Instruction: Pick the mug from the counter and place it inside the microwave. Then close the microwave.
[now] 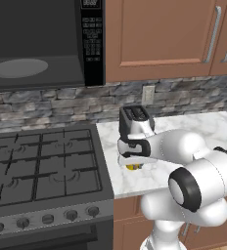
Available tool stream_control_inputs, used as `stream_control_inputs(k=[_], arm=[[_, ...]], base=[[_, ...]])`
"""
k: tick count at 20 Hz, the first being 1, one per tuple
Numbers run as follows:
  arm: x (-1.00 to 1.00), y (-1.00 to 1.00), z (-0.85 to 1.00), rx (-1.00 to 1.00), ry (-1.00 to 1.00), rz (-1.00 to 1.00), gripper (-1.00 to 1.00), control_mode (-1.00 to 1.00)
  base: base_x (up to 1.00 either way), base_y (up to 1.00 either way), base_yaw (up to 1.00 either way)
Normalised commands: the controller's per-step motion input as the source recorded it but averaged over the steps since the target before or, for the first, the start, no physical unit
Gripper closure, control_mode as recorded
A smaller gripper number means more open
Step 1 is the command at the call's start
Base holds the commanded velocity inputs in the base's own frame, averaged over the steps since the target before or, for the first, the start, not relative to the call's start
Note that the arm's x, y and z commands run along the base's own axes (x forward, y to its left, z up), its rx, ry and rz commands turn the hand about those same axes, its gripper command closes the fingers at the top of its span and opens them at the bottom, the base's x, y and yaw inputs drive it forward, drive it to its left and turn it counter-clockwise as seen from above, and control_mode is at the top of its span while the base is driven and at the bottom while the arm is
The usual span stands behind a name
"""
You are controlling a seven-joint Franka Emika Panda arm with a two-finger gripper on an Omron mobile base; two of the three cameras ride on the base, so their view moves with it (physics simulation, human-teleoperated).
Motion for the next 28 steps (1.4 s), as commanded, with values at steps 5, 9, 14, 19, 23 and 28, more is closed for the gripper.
stream_control_inputs(k=[5,9,14,19,23,28], arm=[[-0.01,0.00,0.00,0.00,0.00,0.00,1.00,-1.00],[-0.18,0.00,0.00,0.00,-0.01,0.00,1.00,-1.00],[-0.40,0.00,0.15,0.00,0.00,0.00,1.00,-1.00],[-0.08,0.00,0.41,0.00,0.00,0.00,1.00,-1.00],[0.00,0.00,0.47,0.00,0.02,0.00,1.00,-1.00],[-0.16,-0.01,0.35,0.00,0.00,0.00,1.00,-1.00]], base=[[0.00,0.00,0.00],[0.00,0.00,0.00],[0.00,0.00,0.00],[0.00,0.00,0.00],[0.00,0.00,0.00],[0.00,0.00,0.00]])
